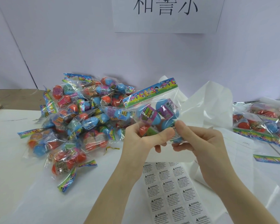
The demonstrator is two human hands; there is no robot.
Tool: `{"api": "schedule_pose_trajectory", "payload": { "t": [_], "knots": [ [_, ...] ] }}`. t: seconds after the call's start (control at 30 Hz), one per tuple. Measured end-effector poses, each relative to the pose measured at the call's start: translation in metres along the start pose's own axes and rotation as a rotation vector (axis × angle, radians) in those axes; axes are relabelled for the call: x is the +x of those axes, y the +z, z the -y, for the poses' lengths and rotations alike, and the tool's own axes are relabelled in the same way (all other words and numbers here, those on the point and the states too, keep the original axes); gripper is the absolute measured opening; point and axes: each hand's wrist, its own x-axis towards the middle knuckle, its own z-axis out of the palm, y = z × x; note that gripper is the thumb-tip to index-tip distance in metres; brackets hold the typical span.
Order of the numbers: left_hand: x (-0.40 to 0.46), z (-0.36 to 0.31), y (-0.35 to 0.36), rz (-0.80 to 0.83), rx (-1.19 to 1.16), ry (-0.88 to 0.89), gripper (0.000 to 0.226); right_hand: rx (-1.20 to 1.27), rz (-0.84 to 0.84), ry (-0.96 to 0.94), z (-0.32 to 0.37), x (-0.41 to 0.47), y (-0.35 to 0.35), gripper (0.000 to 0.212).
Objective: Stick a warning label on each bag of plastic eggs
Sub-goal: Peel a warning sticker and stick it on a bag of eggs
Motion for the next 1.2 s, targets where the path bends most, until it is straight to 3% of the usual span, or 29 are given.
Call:
{"api": "schedule_pose_trajectory", "payload": {
  "t": [0.27,0.43,0.67,0.97,1.2],
  "knots": [
    [-0.0008,-0.0008,0.0027,-0.001,-0.023,-0.015,0.006,0.021,-0.049,-0.013,-0.0016,0.0013,-0.0004,0.030],
    [-0.0008,-0.0018,0.0029,-0.019,-0.045,-0.002,0.006,-0.033,0.005,-0.073,0.0003,-0.0016,0.0019,0.019],
    [0.0002,0.0016,0.0013,-0.015,-0.021,-0.004,0.005,0.002,-0.020,-0.043,-0.0021,0.0004,-0.0009,0.024],
    [-0.0001,0.0025,0.0023,0.035,0.051,0.036,0.025,0.029,-0.008,-0.004,-0.0009,0.0021,-0.0030,0.033],
    [-0.0008,0.0006,0.0004,0.030,0.100,0.105,0.022,-0.026,0.020,-0.083,0.0010,-0.0020,0.0002,0.016]
  ]
}}
